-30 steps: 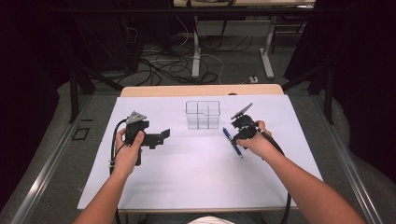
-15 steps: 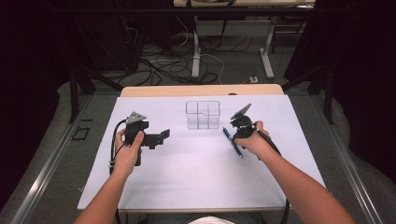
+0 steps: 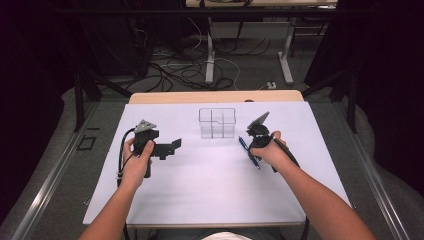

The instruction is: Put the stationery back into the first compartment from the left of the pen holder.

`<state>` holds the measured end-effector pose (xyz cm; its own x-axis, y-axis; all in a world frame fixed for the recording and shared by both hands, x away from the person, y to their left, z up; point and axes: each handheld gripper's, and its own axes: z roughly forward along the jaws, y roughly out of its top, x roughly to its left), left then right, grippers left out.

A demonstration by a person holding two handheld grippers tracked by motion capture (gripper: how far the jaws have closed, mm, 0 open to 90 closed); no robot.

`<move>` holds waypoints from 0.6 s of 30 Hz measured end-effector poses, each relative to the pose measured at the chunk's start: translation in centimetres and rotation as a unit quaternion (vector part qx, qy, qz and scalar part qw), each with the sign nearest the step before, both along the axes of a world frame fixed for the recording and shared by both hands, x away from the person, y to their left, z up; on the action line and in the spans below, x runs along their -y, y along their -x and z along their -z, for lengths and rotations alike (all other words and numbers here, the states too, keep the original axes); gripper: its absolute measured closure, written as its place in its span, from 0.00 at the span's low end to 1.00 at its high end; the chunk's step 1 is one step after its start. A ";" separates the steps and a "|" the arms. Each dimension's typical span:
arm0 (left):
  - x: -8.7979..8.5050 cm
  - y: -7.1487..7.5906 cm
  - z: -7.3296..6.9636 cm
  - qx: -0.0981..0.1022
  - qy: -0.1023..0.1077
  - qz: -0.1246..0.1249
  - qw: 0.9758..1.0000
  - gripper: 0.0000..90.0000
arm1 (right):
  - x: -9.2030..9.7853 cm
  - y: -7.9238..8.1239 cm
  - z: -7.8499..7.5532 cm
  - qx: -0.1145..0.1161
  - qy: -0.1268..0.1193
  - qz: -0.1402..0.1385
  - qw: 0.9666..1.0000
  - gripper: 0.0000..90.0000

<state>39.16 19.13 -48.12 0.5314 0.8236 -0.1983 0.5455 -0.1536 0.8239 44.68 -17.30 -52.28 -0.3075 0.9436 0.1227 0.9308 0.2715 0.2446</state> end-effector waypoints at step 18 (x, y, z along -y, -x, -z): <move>0.1 0.0 0.1 -0.005 -0.002 0.001 1.000 0.01 | -0.3 -0.1 0.5 -0.015 0.011 0.003 1.000 0.88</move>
